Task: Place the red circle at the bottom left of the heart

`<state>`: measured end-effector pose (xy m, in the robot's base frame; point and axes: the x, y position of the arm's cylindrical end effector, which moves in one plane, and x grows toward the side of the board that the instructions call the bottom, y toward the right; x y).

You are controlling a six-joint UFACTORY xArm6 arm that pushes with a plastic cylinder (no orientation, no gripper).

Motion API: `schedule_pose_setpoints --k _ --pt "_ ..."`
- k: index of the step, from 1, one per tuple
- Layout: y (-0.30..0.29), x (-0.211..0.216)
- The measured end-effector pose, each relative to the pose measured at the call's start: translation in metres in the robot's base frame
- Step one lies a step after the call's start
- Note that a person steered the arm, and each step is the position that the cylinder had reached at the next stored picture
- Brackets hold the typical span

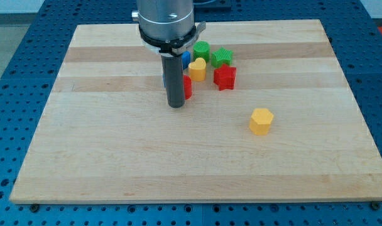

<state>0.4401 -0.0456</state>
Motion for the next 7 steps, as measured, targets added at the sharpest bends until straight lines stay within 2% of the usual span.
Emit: schedule_pose_setpoints --k 7 --pt "0.02 -0.008"
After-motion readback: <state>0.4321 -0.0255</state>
